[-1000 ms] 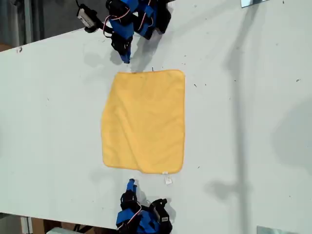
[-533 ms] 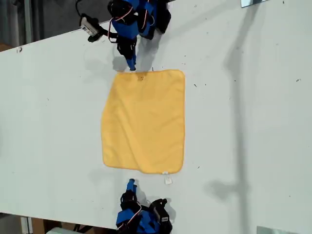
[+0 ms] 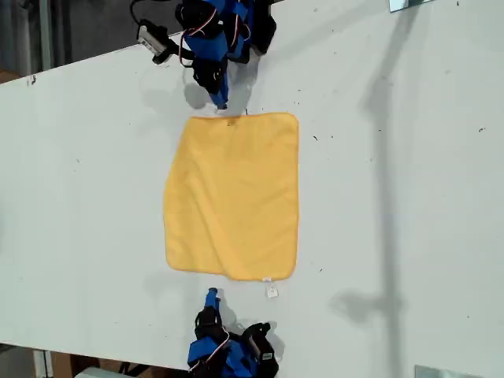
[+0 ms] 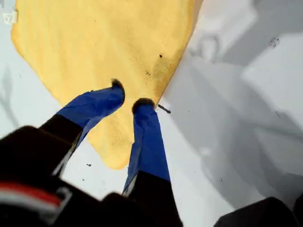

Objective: Grasp corners of a square towel and fold twice.

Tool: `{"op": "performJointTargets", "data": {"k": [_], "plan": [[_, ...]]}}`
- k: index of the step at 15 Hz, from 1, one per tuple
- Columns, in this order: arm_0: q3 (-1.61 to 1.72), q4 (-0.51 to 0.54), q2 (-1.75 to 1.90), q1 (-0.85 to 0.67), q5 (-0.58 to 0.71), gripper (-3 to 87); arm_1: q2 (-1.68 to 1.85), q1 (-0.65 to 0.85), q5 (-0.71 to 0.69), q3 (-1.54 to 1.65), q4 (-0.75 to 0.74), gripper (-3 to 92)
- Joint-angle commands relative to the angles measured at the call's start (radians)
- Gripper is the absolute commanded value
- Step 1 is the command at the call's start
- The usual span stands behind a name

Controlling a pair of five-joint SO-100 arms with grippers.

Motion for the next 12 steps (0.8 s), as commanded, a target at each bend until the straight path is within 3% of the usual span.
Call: {"op": "performJointTargets", "data": {"k": [1,2,3,4,5,6,7,8,9,10,11,12], "plan": [[-0.006,0.009,0.006,0.296,-0.408,22.7,0.002,-0.034,-0.025,-0.035,-0.063,13.6],[-0.003,0.023,0.008,0.356,-0.387,33.7,0.002,-0.038,-0.012,-0.035,-0.051,0.0],[-0.003,0.025,0.008,0.302,-0.561,40.6,0.002,-0.035,0.031,-0.034,-0.021,2.0],[-0.003,0.025,0.006,0.291,-0.637,47.4,0.002,-0.037,0.031,-0.032,-0.020,2.9],[-0.003,0.025,0.006,0.285,-0.652,47.1,0.002,-0.035,0.031,-0.035,-0.012,7.1],[-0.003,0.020,0.006,0.276,-0.672,44.9,0.002,-0.034,0.029,-0.035,-0.012,13.2],[-0.005,-0.011,0.008,0.262,-0.558,37.9,0.002,-0.034,0.021,-0.037,-0.011,16.3],[-0.015,-0.067,0.008,0.268,-0.396,24.6,0.002,-0.032,0.021,-0.037,-0.012,14.5],[-0.009,0.025,0.008,0.232,-0.592,21.1,0.002,-0.017,0.021,-0.037,-0.002,10.2],[-0.006,-0.035,0.008,0.218,-0.465,9.1,0.002,-0.017,0.015,-0.038,-0.008,1.9],[-0.005,-0.078,0.008,0.239,-0.394,5.9,0.002,-0.031,-0.060,-0.038,-0.035,6.3],[-0.005,-0.064,0.008,0.239,-0.430,16.4,0.002,-0.044,-0.153,-0.040,-0.091,28.5]]}}
